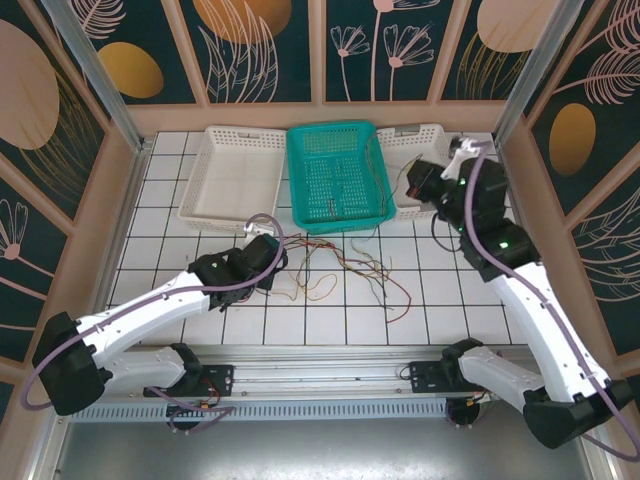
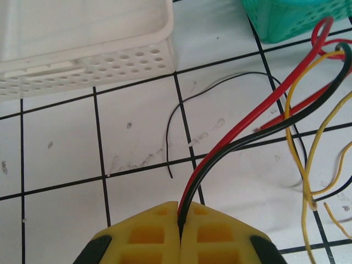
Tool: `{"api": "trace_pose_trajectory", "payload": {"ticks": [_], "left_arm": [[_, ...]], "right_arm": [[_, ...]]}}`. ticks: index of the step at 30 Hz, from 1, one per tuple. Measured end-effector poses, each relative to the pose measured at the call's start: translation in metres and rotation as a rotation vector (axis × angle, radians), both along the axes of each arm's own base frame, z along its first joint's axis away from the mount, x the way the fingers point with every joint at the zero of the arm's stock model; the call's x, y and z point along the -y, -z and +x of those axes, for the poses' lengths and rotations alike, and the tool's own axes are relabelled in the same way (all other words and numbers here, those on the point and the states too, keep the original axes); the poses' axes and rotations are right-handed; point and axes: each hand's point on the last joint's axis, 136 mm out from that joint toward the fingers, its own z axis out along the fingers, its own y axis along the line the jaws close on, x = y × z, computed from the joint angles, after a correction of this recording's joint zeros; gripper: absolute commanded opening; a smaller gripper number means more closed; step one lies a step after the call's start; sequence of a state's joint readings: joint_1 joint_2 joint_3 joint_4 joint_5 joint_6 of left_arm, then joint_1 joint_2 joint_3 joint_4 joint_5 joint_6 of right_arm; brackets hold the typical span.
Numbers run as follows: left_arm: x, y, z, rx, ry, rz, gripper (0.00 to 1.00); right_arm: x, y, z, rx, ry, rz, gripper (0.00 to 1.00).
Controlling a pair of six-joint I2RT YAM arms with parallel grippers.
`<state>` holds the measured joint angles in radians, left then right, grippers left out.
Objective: Untangle the cables
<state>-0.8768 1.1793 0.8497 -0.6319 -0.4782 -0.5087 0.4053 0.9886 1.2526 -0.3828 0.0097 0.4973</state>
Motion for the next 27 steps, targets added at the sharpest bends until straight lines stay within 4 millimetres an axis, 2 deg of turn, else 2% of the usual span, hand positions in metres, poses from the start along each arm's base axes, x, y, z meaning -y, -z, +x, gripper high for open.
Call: {"api": "trace_pose_trajectory", "payload": {"ticks": [4, 7, 14, 23, 27], "left_arm": [[0.001, 0.004, 0.0, -0.013, 0.004, 0.007, 0.0], [0.002, 0.005, -0.001, -0.017, 0.009, 0.008, 0.0], [0.004, 0.006, -0.002, -0.027, 0.019, 0.002, 0.0], [0.005, 0.009, -0.003, -0.039, 0.023, 0.004, 0.0], [0.005, 0.012, -0.003, -0.048, 0.024, 0.012, 0.0]], "right_arm": [[0.009, -0.067, -0.012, 0.117, 0.014, -0.001, 0.0], [0.012, -0.11, -0.015, 0.185, 0.019, -0.003, 0.0], [0.015, -0.191, -0.011, 0.306, 0.044, -0.018, 0.0], [0.022, -0.263, 0.004, 0.458, 0.128, -0.036, 0.0], [0.021, -0.27, 0.003, 0.487, 0.126, -0.037, 0.0]]}}
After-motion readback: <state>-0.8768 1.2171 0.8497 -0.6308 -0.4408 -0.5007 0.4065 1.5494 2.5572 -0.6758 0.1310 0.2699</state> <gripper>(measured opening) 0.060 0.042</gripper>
